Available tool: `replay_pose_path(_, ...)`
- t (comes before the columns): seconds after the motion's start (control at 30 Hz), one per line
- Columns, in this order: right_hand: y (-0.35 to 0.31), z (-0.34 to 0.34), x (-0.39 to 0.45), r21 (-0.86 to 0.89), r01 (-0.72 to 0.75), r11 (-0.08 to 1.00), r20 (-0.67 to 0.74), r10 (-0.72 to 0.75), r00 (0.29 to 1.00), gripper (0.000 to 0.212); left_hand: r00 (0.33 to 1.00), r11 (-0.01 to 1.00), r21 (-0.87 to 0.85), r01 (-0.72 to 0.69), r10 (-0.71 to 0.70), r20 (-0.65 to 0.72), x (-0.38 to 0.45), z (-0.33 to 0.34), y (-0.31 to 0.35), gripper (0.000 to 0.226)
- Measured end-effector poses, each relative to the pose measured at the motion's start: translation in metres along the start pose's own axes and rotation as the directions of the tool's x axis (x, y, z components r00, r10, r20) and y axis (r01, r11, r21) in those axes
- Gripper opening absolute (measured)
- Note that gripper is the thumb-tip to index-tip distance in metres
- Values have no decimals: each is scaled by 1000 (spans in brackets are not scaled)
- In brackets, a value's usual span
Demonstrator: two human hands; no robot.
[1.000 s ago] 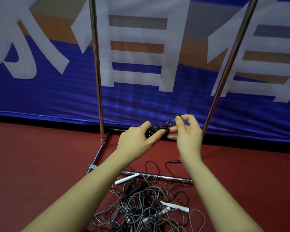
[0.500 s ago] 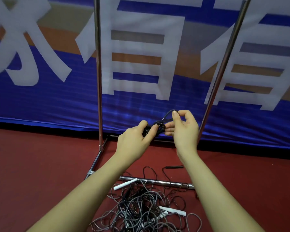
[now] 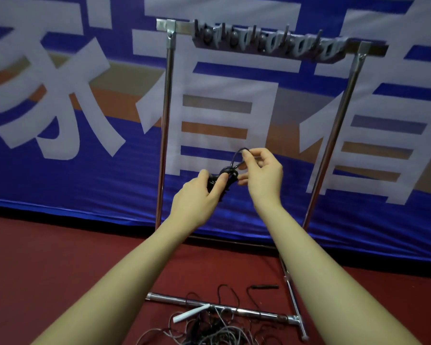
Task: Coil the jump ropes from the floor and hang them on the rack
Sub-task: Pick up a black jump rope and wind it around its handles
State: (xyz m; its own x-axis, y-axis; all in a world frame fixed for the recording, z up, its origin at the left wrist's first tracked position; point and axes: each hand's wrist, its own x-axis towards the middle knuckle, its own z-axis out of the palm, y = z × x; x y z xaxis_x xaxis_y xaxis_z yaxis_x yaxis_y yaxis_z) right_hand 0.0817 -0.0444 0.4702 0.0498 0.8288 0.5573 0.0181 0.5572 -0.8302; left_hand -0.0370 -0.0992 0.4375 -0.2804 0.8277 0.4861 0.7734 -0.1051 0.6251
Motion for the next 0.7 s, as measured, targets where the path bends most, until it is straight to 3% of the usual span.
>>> replay_pose_path(0.23,-16,49,96,-31,144,989,55,-142,988,6,971,963,-128,-238,236,-29,85,-26,-12,61)
replay_pose_path(0.47,-23,96,178,-52,317,947,73,-313,947,2,887,942,5,-336,318,-334,164,-37,-22,35)
replay_pose_path(0.7,-53,136,244,-38,487,872,5,-488,873,3,773,914,-8,-406,339,-537,238,-52,-16,37)
